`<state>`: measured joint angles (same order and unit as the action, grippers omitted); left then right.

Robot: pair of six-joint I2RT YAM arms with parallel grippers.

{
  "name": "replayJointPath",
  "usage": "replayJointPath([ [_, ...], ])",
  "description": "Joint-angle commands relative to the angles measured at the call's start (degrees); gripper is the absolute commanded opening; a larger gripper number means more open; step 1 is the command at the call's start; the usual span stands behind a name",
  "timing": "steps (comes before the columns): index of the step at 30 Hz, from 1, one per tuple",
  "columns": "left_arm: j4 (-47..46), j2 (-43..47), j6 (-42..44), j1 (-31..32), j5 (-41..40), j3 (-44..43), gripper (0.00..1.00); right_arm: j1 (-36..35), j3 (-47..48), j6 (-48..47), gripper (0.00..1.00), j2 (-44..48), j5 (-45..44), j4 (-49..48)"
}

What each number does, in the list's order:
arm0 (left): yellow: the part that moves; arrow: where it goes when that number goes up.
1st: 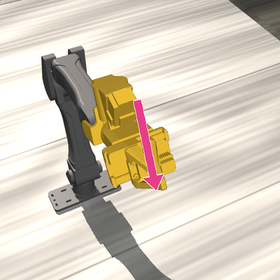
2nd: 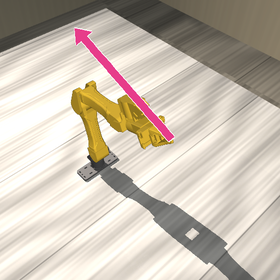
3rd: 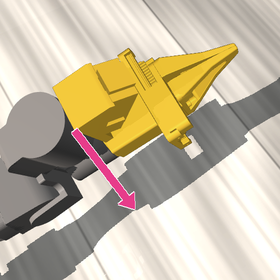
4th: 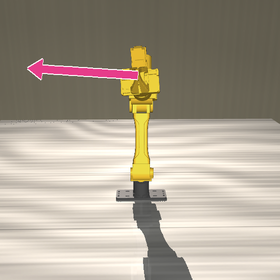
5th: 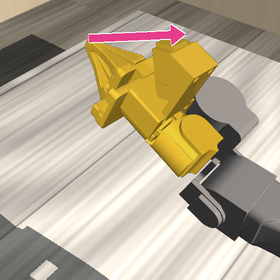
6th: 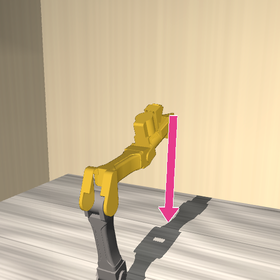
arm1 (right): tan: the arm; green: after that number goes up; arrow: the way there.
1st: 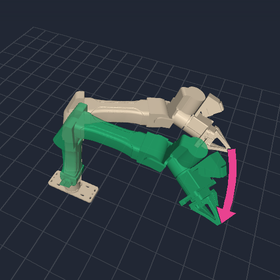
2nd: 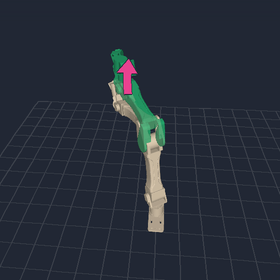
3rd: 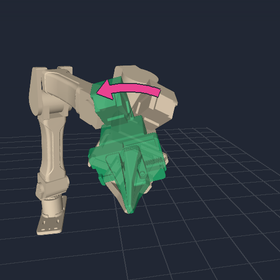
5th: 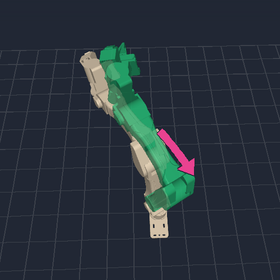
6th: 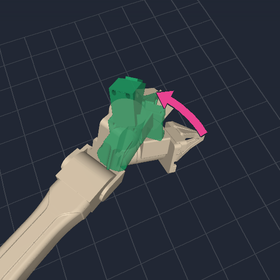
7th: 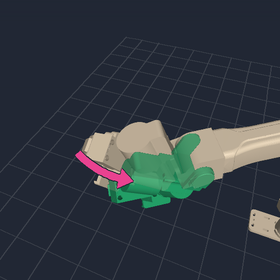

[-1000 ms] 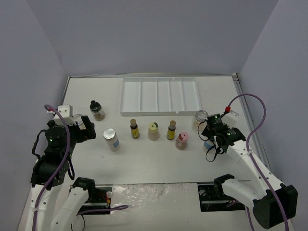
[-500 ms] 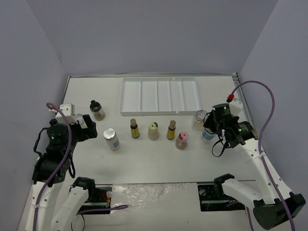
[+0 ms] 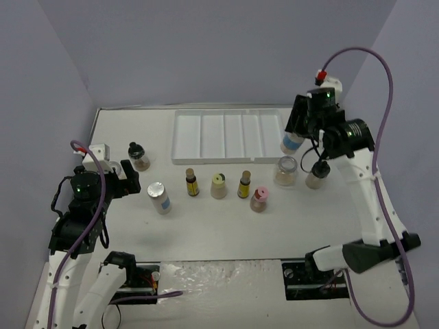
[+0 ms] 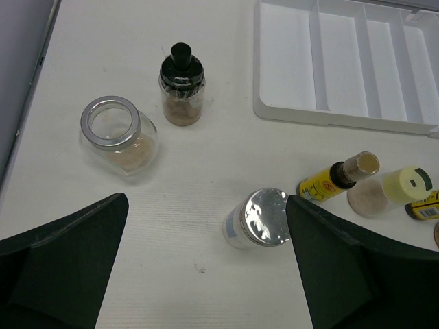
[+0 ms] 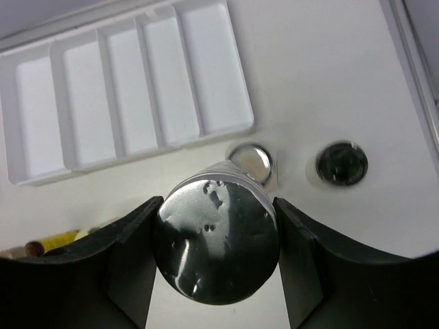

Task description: Organize the condiment bottles

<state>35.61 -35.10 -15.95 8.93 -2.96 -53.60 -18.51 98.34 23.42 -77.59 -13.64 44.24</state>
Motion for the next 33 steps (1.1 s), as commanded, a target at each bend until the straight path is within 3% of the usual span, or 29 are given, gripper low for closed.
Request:
replayJointPath([
  [1,-5.1,-1.2,0.2,0.2,-0.2,-1.0,0.97,2.8,14.4,-7.6,0.00,-13.7,2.6,-8.2],
  [6,-7.2,-1.0,0.7,0.2,-0.5,2.2,0.97,5.3,29.0,-11.3,0.00,-30.0,5.0,-12.8],
  [14,-7.4,-0.3,1.6,0.0,-1.2,3.8,0.97,7.4,40.2,-15.3,0.00,-47.2,8.3,-21.7],
  [26,-7.0,-0.1,2.2,-0.1,-1.3,4.3,0.97,8.1,31.6,-16.7,0.00,-53.1,7.3,-38.2],
  [33,-7.3,-0.2,2.2,-0.1,-0.6,4.5,0.97,9.6,28.6,-15.2,0.00,-54.4,9.6,-40.8],
])
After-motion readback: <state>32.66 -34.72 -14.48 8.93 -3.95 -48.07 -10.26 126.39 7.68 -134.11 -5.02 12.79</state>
